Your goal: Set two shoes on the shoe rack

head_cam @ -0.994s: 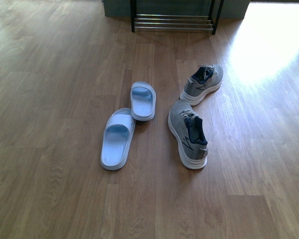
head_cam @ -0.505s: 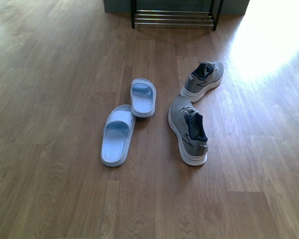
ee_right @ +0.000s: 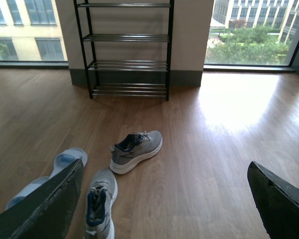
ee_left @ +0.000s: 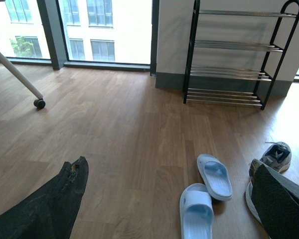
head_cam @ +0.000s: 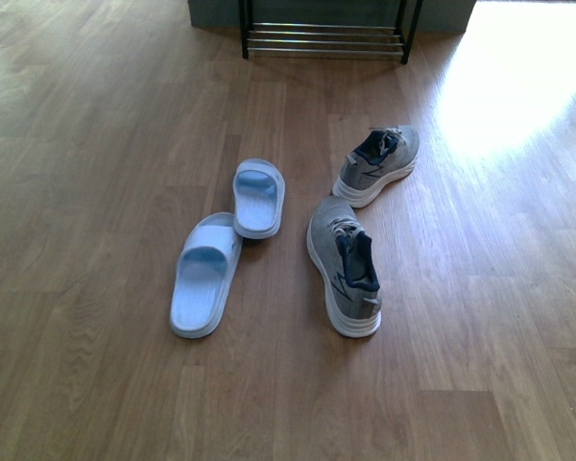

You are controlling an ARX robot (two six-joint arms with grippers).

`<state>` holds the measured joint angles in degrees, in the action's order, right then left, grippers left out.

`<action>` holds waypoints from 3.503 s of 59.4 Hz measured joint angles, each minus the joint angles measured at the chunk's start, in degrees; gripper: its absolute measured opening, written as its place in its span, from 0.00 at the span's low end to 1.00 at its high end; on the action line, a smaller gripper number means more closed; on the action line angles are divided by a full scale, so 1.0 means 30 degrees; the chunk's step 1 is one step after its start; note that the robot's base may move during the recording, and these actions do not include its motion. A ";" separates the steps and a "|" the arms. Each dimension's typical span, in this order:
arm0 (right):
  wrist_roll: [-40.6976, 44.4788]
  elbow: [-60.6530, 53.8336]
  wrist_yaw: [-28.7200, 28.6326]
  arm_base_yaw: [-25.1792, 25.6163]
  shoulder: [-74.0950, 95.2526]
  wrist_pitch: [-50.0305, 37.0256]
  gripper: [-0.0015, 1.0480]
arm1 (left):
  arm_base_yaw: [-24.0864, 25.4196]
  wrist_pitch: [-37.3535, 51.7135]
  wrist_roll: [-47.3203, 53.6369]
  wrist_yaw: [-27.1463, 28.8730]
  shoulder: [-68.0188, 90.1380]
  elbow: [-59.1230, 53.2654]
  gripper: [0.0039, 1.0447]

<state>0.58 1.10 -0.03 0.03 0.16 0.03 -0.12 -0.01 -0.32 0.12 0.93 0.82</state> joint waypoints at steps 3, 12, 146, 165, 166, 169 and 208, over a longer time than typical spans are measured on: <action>-0.0007 0.0000 0.0000 0.0000 0.0007 0.0000 0.91 | 0.0000 -0.0007 0.0000 0.0000 0.0000 0.0000 0.91; -0.0007 0.0000 0.0000 0.0000 0.0007 0.0000 0.91 | 0.0000 -0.0007 0.0000 -0.0007 0.0000 0.0000 0.91; -0.0007 0.0000 0.0015 0.0000 0.0015 0.0000 0.91 | -0.7869 0.1209 -0.6594 -0.2521 5.2027 2.6571 0.91; -0.0007 0.0000 0.0015 0.0000 0.0015 0.0000 0.91 | -0.7599 0.1370 -0.5552 -0.1304 5.3681 2.8465 0.66; -0.0007 0.0000 0.0022 0.0000 0.0015 0.0000 0.91 | -0.7599 0.1370 -0.5552 -0.1217 5.3702 2.8465 0.65; -0.0007 0.0000 0.0015 0.0000 0.0015 0.0000 0.91 | -0.7599 0.1392 -0.5559 -0.1115 5.3768 2.8465 0.58; -0.0007 0.0000 0.0015 0.0000 0.0015 0.0000 0.91 | -0.7045 0.2375 -0.9930 0.0925 5.0205 2.4509 0.01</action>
<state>0.56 1.10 0.01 0.03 0.21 0.03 -21.26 7.11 -30.11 2.90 151.55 74.35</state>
